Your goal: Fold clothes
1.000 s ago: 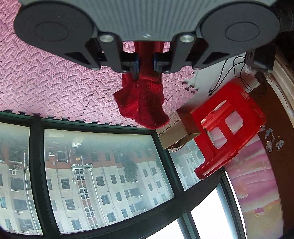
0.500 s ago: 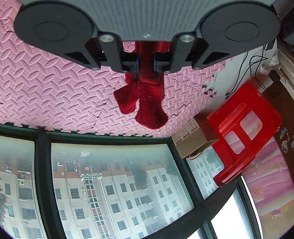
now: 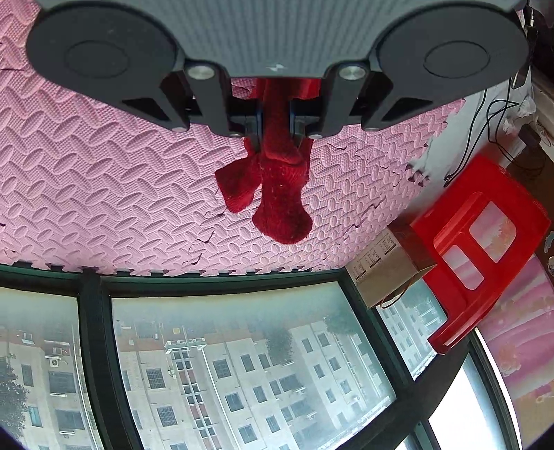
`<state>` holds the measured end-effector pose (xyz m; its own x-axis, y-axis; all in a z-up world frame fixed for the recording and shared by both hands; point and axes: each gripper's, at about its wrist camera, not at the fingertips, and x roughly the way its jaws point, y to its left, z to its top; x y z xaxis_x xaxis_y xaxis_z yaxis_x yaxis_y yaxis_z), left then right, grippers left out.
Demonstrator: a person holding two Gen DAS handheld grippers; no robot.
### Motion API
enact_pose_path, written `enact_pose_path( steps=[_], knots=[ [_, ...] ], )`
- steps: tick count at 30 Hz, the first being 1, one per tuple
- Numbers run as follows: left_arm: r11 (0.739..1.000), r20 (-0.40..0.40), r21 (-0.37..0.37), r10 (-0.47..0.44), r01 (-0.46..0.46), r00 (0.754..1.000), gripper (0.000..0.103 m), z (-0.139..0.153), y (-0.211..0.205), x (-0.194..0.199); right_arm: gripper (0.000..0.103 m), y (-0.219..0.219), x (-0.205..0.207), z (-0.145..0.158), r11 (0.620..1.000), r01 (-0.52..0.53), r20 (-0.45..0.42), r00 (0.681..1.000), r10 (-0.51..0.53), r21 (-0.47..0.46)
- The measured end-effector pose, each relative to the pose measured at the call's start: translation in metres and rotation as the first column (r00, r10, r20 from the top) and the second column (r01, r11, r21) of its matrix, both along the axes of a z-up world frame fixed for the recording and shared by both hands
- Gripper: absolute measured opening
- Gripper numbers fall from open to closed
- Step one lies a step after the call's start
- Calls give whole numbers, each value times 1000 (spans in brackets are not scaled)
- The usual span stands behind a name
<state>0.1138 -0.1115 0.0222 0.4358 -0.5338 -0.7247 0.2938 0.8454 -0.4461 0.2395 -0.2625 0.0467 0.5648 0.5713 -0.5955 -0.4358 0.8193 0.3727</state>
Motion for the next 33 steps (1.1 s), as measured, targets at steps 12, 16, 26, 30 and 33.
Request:
enact_pose_path(
  steps=[12, 16, 26, 30, 33],
  knots=[
    [994, 16, -38, 99, -99, 995, 12, 37, 76, -49, 12, 5, -61, 65, 995, -99, 140, 986, 94, 28],
    [980, 15, -47, 192, -191, 981, 12, 41, 121, -85, 12, 14, -103, 88, 985, -173, 198, 966, 168, 9],
    [915, -1, -116, 389, -387, 921, 14, 42, 197, -182, 12, 53, -222, 90, 919, -364, 303, 868, 393, -149],
    [897, -18, -149, 418, -416, 908, 14, 37, 207, -205, 12, 65, -260, 77, 879, -417, 323, 819, 474, -232],
    [889, -30, -169, 428, -426, 903, 14, 34, 209, -219, 12, 77, -294, 61, 830, -468, 316, 773, 551, -303]
  ],
)
